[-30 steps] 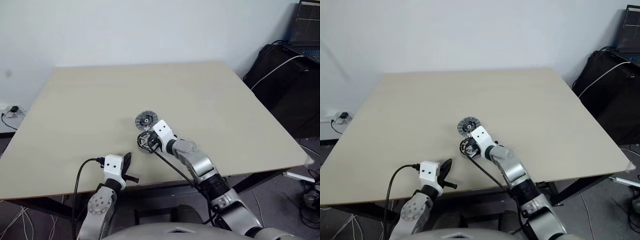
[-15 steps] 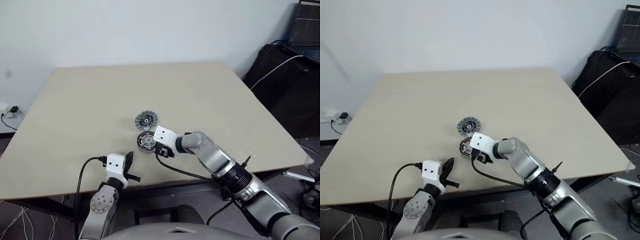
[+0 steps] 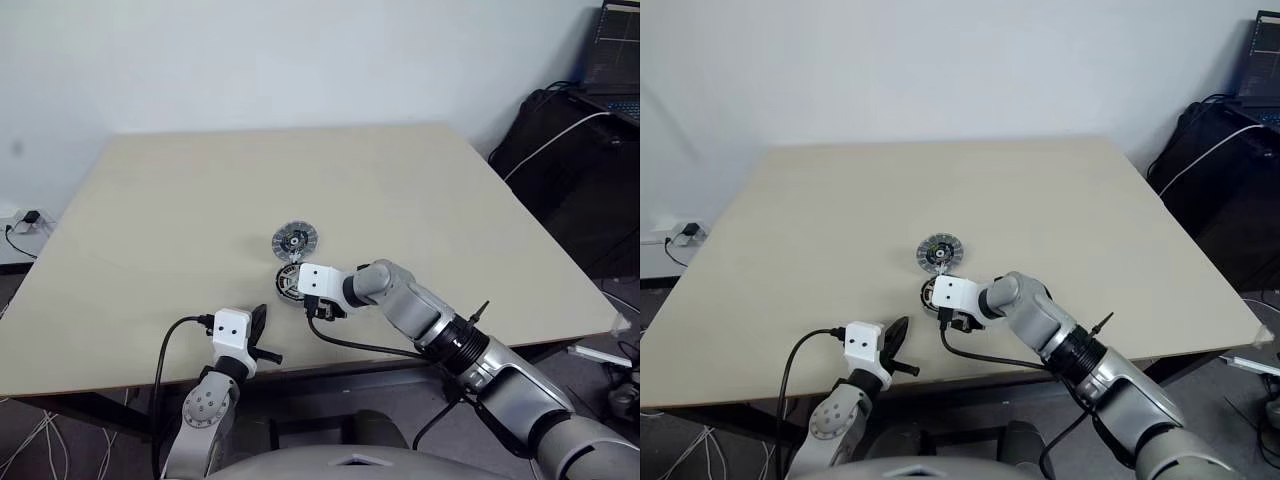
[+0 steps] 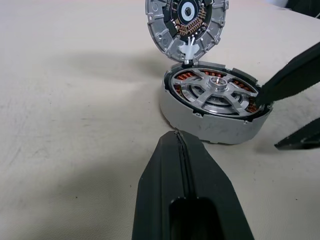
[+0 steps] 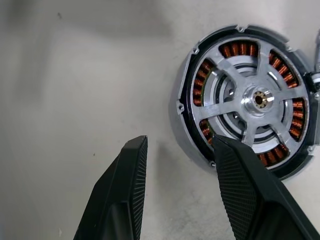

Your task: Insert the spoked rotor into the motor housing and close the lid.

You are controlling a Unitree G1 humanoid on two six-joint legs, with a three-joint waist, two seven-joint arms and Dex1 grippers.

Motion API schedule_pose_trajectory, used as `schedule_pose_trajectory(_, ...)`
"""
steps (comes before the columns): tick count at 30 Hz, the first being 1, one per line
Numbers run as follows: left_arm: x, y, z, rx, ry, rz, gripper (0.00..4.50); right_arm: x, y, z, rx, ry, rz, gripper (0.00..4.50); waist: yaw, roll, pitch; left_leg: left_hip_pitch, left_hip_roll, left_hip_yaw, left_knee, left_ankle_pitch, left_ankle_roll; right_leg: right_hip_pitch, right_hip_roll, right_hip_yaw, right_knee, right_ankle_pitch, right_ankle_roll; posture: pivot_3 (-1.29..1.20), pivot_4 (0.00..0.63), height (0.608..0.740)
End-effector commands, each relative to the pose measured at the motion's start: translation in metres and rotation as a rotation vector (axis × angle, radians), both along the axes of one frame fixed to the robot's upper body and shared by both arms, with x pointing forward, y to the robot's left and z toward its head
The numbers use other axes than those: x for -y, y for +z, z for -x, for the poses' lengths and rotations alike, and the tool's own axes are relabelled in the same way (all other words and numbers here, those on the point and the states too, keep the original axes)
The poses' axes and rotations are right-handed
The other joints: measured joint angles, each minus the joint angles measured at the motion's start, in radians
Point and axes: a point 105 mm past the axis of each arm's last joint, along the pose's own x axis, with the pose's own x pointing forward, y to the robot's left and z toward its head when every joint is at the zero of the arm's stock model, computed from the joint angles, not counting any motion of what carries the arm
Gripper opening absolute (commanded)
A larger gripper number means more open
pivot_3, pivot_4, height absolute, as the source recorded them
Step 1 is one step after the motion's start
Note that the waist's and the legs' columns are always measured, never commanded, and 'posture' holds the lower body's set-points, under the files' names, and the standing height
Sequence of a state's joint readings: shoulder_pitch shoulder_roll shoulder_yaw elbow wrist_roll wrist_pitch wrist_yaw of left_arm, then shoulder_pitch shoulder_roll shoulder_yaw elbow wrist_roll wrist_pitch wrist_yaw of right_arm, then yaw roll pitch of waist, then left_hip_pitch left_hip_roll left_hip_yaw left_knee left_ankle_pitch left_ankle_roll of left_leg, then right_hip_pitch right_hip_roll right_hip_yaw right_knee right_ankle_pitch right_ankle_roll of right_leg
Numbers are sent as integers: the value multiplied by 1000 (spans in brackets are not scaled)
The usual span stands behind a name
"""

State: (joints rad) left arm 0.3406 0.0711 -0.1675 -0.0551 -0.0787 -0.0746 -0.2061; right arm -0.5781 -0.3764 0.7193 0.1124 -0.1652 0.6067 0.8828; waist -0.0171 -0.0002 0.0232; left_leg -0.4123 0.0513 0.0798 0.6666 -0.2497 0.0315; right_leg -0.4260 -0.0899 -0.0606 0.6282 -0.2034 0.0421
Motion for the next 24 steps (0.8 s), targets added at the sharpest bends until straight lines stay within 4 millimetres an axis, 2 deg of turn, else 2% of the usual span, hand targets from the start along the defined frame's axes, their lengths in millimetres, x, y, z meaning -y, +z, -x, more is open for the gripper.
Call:
schedule_pose_trajectory(1,3,6,-3,36,5,10,0,-4,7,-6,37,48,19,2185,0,0,0,0,0,0,0,0,0,0,0,0,0,0,0,0,0,740)
schedule_pose_trajectory(10,6,5,-2,35,19,24,0,0,-3,-13,29,65,83,2185,-2,1,-2,1,0,1,1,0,0,1,0,0,1,0,0,0,0,740)
schedule_pose_trajectory(11,6,5,-2,34,21,24,0,0,-3,-14,31,64,85,1792,-3,1,-3,1,0,1,1,0,0,1,0,0,1,1,0,0,0,740)
schedule_pose_trajectory(17,7,4,-2,32,25,29,0,0,-4,-18,42,41,80,205,-3,4,-8,2,1,1,1,0,-1,2,1,0,1,1,0,0,0,740)
schedule_pose_trajectory(24,7,3,-3,31,23,30,0,1,-2,-19,44,15,63,114,3,4,-9,2,1,1,2,-1,-2,2,0,0,1,1,-1,0,0,740)
